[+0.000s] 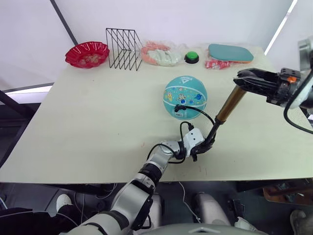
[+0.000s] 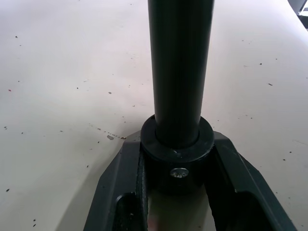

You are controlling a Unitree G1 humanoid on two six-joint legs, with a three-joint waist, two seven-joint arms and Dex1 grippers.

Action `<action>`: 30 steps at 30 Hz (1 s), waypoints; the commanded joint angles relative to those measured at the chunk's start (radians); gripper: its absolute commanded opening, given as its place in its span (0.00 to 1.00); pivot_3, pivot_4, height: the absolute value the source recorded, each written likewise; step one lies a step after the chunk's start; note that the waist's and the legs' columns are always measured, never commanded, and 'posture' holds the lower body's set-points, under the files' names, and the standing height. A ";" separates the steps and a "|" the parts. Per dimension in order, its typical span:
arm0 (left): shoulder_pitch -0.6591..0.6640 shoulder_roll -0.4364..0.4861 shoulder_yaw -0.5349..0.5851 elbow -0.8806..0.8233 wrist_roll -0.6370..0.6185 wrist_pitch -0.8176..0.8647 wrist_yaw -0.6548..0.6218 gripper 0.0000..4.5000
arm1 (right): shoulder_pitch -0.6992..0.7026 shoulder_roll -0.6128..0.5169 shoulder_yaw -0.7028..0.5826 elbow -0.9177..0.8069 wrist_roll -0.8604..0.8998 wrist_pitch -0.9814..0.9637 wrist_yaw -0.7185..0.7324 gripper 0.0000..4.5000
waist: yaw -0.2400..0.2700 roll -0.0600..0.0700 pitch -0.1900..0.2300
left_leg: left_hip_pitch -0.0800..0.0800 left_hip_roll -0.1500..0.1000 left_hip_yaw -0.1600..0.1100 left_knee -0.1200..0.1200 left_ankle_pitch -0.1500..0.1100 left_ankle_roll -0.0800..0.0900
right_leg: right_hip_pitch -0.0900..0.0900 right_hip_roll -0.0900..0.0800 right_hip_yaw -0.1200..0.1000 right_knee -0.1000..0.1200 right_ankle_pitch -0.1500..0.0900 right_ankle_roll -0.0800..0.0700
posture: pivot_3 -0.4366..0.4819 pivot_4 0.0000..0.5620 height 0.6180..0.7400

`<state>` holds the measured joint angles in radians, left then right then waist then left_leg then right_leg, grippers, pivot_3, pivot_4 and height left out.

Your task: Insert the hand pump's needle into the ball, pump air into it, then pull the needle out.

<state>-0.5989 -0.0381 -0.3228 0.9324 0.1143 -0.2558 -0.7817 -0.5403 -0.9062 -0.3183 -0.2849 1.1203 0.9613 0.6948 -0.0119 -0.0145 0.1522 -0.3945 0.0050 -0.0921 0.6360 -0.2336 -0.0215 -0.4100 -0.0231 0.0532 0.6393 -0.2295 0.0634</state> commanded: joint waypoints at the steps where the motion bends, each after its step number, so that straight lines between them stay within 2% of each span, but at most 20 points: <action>1: 0.050 0.017 -0.011 0.065 0.022 0.040 -0.003 0.24 | 0.074 0.003 0.045 -0.031 -0.108 -0.052 0.011 0.36 | -0.004 0.000 -0.002 | 0.001 0.000 0.000 0.000 0.000 0.000 | 0.001 0.000 0.000 0.000 0.000 0.000 | 0.48 0.27 1.00; 7: 0.058 0.018 -0.014 0.053 0.023 0.043 0.000 0.24 | 0.194 0.090 0.206 0.022 -0.264 -0.170 0.035 0.36 | -0.013 -0.007 -0.009 | 0.015 0.004 0.001 -0.001 0.000 0.000 | 0.011 0.003 0.000 0.000 -0.003 -0.004 | 0.48 0.27 1.00; 13: 0.068 0.024 -0.013 0.035 0.022 0.048 0.001 0.24 | 0.295 0.184 0.372 0.145 -0.442 -0.301 0.071 0.36 | -0.026 -0.008 -0.018 | 0.016 0.005 0.001 -0.002 0.000 0.000 | 0.012 0.005 0.000 0.000 -0.003 -0.004 | 0.48 0.27 1.00; 18: 0.066 0.029 -0.010 0.034 0.021 0.051 -0.002 0.24 | 0.322 0.244 0.431 0.207 -0.520 -0.373 0.096 0.36 | -0.027 -0.009 -0.023 | 0.017 0.005 0.000 -0.003 0.000 0.000 | 0.012 0.005 0.000 0.000 -0.003 -0.004 | 0.48 0.27 1.00; 22: 0.062 0.031 -0.008 0.039 0.021 0.051 -0.001 0.24 | 0.305 0.271 0.400 0.199 -0.541 -0.426 0.089 0.36 | -0.028 -0.009 -0.025 | 0.017 0.005 0.000 -0.004 -0.001 0.000 | 0.013 0.005 0.000 0.000 -0.003 -0.005 | 0.48 0.27 1.00; 30: 0.060 0.029 -0.004 0.045 0.019 0.052 0.000 0.24 | 0.231 0.178 0.229 0.050 -0.428 -0.351 0.103 0.36 | -0.021 -0.004 -0.017 | 0.015 0.004 0.000 -0.003 0.000 0.000 | 0.011 0.004 0.000 -0.001 -0.003 -0.005 | 0.48 0.27 1.00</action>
<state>-0.5787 -0.0237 -0.3182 0.9230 0.1221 -0.2422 -0.7615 -0.2951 -0.6912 -0.0257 -0.2209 0.7071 0.5819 0.8179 -0.0328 -0.0183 0.1349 -0.3808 0.0083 -0.0924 0.6325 -0.2340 -0.0217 -0.3994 -0.0196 0.0530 0.6386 -0.2327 0.0589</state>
